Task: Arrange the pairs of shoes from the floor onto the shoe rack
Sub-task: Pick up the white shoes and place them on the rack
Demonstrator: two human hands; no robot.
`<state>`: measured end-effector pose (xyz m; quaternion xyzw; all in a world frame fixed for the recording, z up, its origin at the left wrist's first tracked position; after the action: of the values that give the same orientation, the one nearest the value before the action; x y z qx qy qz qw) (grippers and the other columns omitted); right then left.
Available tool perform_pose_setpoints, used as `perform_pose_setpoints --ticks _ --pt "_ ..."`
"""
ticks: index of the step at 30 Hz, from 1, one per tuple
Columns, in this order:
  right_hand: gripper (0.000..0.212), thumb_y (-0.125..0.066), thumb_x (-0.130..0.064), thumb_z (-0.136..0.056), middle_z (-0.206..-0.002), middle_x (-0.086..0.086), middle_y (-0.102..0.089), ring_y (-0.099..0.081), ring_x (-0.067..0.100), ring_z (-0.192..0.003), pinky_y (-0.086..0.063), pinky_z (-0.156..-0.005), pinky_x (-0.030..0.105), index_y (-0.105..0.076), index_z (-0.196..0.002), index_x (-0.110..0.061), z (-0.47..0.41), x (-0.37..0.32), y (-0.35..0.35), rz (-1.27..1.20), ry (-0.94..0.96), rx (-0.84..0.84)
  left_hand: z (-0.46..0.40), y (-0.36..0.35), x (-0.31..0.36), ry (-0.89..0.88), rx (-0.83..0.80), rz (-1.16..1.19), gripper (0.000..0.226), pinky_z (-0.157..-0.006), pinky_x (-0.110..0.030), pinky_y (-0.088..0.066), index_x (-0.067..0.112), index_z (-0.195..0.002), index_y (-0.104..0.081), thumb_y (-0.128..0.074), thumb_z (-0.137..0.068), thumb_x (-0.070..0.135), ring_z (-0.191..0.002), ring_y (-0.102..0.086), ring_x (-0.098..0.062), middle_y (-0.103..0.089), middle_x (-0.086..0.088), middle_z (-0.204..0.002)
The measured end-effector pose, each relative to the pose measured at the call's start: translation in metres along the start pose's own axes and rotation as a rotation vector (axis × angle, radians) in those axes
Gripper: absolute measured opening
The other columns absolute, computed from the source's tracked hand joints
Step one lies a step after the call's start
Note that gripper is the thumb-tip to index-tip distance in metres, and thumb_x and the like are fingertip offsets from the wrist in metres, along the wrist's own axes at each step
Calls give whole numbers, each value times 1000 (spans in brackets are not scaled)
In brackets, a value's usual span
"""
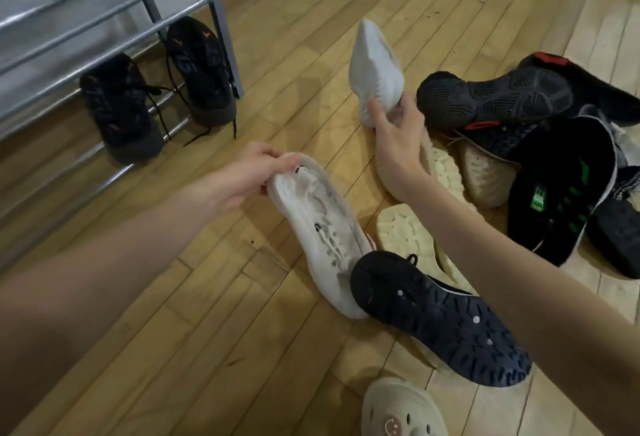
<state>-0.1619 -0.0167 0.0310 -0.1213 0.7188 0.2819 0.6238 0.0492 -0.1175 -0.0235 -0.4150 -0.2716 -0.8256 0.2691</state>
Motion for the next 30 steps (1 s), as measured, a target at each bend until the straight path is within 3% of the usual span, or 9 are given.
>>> perform_pose_setpoints --ticks 4,6,8,13,16,22,25,28,30 --pt "21 -61 -30 -93 -101 11 -56 -47 8 -79 -32 -63 10 -54 -99 -11 20 -7 -21 268 150 -101 33 99 6 -72 386 169 28 -78 -40 -55 5 -109 -57 -63 -90 24 -89 -64 -18 -64 -4 -92" --pt "20 -60 -27 -94 -103 9 -50 -40 2 -73 -35 -65 5 -52 -96 -10 32 -7 -31 387 180 -171 48 136 -22 -20 498 277 29 -75 -40 -56 1 -111 -58 -61 -92 23 -93 -66 -22 -67 -9 -99" --pt "25 -59 -23 -95 -112 8 -44 -46 8 -79 -41 -76 12 -55 -114 -7 47 -2 -45 474 197 -259 64 151 -67 83 538 393 34 -65 -36 -55 0 -120 -56 -56 -94 22 -93 -65 -23 -65 -12 -111" --pt "54 -53 -6 -92 -141 16 -33 -48 39 -113 -43 -92 43 -36 -143 -15 88 25 -81 992 334 -430 102 136 -161 308 450 501 35 -86 -40 -51 -2 -129 -47 -41 -99 15 -108 -58 -28 -58 -16 -122" --pt "53 -48 1 -88 -139 16 -38 -47 38 -116 -36 -97 44 -42 -139 -14 104 36 -80 1198 372 -422 114 128 -183 381 383 447 29 -79 -35 -49 -2 -122 -50 -43 -96 8 -85 -59 -26 -61 -16 -100" --pt "38 -56 -22 -86 -138 17 -34 -43 40 -121 -35 -99 47 -50 -122 -11 101 50 -80 1083 239 -442 114 131 -176 384 328 465 15 -65 -36 -57 2 -97 -55 -46 -86 6 -75 -59 -26 -56 -13 -88" --pt "55 -60 -40 -87 -145 20 -24 -39 44 -127 -38 -100 50 -40 -131 -13 90 49 -83 954 133 -397 110 130 -172 364 266 448 13 -78 -41 -54 5 -93 -58 -50 -86 11 -79 -60 -26 -57 -13 -92" --pt "83 -61 -40 -88 -150 26 -14 -32 47 -132 -35 -106 54 -9 -151 -24 82 57 -93 944 69 -462 111 122 -170 352 116 437 38 -85 -42 -56 2 -108 -60 -68 -75 19 -90 -66 -30 -65 -20 -105" --pt "84 -58 -40 -88 -146 27 -21 -33 47 -130 -31 -107 52 -5 -152 -24 77 63 -99 972 52 -489 113 115 -168 349 -23 426 70 -78 -37 -60 1 -110 -62 -86 -49 26 -92 -70 -31 -69 -21 -107"
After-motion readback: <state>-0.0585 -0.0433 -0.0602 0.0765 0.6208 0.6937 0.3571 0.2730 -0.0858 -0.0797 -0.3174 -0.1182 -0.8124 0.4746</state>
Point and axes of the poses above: each hand's wrist, its own z-axis away from the middle knuckle, its own y-axis out of the back of the hand, x = y × z, the point moved 10 cm from there along -z, towards the middle knuckle
